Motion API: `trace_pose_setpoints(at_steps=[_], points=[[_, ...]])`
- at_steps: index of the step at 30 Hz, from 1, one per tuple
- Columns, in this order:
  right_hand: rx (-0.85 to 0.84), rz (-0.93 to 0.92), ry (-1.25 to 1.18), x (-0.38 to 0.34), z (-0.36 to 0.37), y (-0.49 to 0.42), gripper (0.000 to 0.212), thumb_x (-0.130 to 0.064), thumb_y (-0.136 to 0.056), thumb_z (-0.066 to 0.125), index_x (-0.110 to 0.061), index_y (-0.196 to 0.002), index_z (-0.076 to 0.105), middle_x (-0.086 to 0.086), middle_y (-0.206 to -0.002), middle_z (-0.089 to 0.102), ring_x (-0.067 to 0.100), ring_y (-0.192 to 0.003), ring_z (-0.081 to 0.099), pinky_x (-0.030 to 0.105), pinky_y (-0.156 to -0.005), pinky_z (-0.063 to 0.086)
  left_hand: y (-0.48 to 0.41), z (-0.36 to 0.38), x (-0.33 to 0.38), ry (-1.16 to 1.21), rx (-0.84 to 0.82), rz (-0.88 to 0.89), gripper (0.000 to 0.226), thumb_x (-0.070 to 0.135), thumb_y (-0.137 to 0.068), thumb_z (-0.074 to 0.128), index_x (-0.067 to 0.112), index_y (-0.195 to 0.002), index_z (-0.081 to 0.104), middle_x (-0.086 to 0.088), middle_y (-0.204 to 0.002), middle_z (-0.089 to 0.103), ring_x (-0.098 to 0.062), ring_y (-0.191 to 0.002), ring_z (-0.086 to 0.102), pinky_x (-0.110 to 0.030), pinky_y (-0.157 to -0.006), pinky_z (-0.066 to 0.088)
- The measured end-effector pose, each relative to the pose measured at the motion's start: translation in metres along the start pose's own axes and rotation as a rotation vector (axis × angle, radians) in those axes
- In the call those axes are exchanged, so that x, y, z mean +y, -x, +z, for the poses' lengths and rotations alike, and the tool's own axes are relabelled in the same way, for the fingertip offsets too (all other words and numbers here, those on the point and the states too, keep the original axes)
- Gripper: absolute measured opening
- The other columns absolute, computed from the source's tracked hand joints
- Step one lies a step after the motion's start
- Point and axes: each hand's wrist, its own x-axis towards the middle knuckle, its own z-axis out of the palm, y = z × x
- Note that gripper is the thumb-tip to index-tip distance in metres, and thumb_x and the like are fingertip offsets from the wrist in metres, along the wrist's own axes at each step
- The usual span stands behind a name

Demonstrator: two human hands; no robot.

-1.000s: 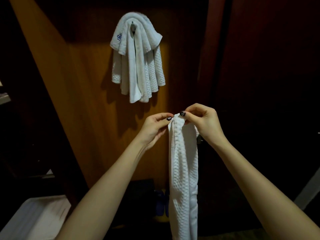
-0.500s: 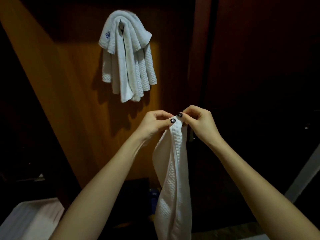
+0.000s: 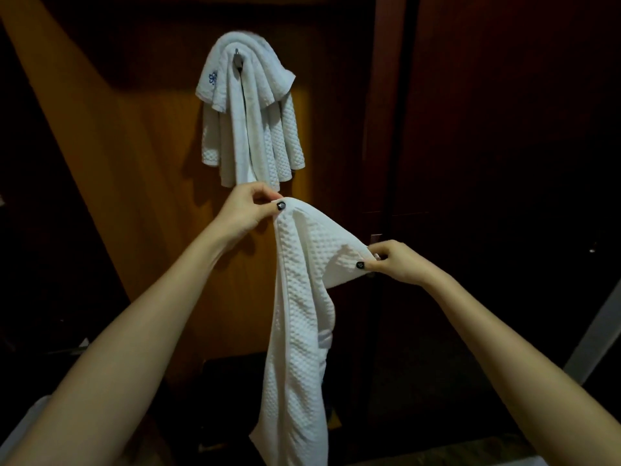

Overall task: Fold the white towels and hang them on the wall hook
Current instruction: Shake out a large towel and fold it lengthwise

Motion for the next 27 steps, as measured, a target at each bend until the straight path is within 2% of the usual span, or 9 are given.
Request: trace_pose_setpoints(at_steps=[2,3,5,8,12,18,21,24,27], points=[[0.000,0.012,0.001,0.001,-0.001,-0.002,0.021,-0.035,-0.088,0.069,-0.022,-0.071,0.067,-0.007,-0.067,0.064,0.001,-0.063,0.061,0.023,-0.059,0.045,0.002,-0.007,-0.009,-0.099,0.024,-0.003,0.023,0.006,-0.080,0.073,0.024,-0.070,0.063,0.009,-0.077,0.064,0.010,-0.068,0.059,-0.003,-0.065,0.043],[0.000,0.027,-0.020,0.001,-0.004,-0.005,0.023,-0.033,-0.088,0.069,-0.017,-0.072,0.067,-0.004,-0.070,0.066,0.003,-0.065,0.065,0.027,-0.059,0.050,0.003,-0.009,-0.015,-0.151,0.033,-0.018,0.023,0.006,-0.080,0.073,0.024,-0.069,0.063,0.009,-0.077,0.064,0.008,-0.069,0.059,-0.003,-0.065,0.042],[-0.008,0.056,-0.013,-0.001,-0.014,-0.012,0.027,-0.031,-0.090,0.068,-0.009,-0.074,0.065,0.008,-0.076,0.068,0.018,-0.072,0.069,0.036,-0.067,0.055,0.008,-0.014,-0.028,-0.237,0.036,-0.070,0.020,0.005,-0.079,0.073,0.021,-0.070,0.063,0.004,-0.077,0.064,-0.004,-0.075,0.059,-0.016,-0.073,0.045],[-0.004,0.047,0.139,-0.009,-0.024,-0.023,0.032,-0.034,-0.089,0.068,-0.017,-0.065,0.058,-0.001,-0.067,0.060,0.013,-0.063,0.056,0.028,-0.058,0.042,0.016,-0.020,-0.045,-0.412,-0.016,-0.105,0.017,0.008,-0.079,0.073,0.020,-0.072,0.062,0.000,-0.081,0.065,-0.015,-0.085,0.059,-0.031,-0.080,0.043],[0.136,-0.053,0.124,-0.025,-0.023,-0.032,0.030,-0.030,-0.088,0.070,-0.017,-0.065,0.055,-0.002,-0.067,0.055,0.010,-0.061,0.049,0.025,-0.054,0.035,0.015,-0.042,-0.043,-0.604,-0.089,-0.088,0.024,0.012,-0.079,0.075,0.024,-0.065,0.059,0.003,-0.081,0.066,-0.011,-0.081,0.057,-0.025,-0.071,0.037],[0.121,-0.131,0.068,-0.050,-0.040,-0.035,0.037,-0.034,-0.081,0.076,-0.019,-0.061,0.049,-0.005,-0.061,0.047,0.008,-0.057,0.042,0.027,-0.055,0.033,0.012,-0.066,-0.039,-0.357,-0.114,-0.275,0.021,0.001,-0.075,0.077,0.015,-0.065,0.064,-0.002,-0.067,0.061,-0.010,-0.060,0.052,-0.010,-0.051,0.042],[0.073,-0.103,0.079,-0.054,-0.037,-0.034,0.040,-0.031,-0.078,0.080,-0.018,-0.061,0.046,-0.006,-0.060,0.044,0.008,-0.056,0.039,0.028,-0.055,0.030,0.012,-0.057,-0.052,-0.348,-0.079,-0.337,0.020,-0.004,-0.075,0.073,0.013,-0.072,0.063,-0.006,-0.069,0.060,-0.017,-0.063,0.054,-0.019,-0.054,0.045],[0.122,-0.106,0.134,-0.048,-0.025,-0.028,0.035,-0.027,-0.079,0.078,-0.018,-0.067,0.046,-0.006,-0.064,0.045,0.007,-0.057,0.038,0.024,-0.052,0.029,0.013,-0.036,-0.064,-0.573,-0.147,-0.310,0.013,0.002,-0.080,0.068,0.010,-0.091,0.069,-0.001,-0.081,0.063,-0.017,-0.080,0.058,-0.027,-0.068,0.043],[0.170,-0.087,0.156,-0.042,-0.020,-0.020,0.026,-0.023,-0.083,0.075,-0.025,-0.096,0.052,-0.009,-0.078,0.053,0.003,-0.066,0.048,0.016,-0.054,0.035,0.016,-0.018,-0.067,-0.644,-0.127,-0.258,0.017,0.008,-0.087,0.059,0.010,-0.097,0.073,-0.006,-0.094,0.067,-0.015,-0.084,0.055,-0.028,-0.071,0.041]])
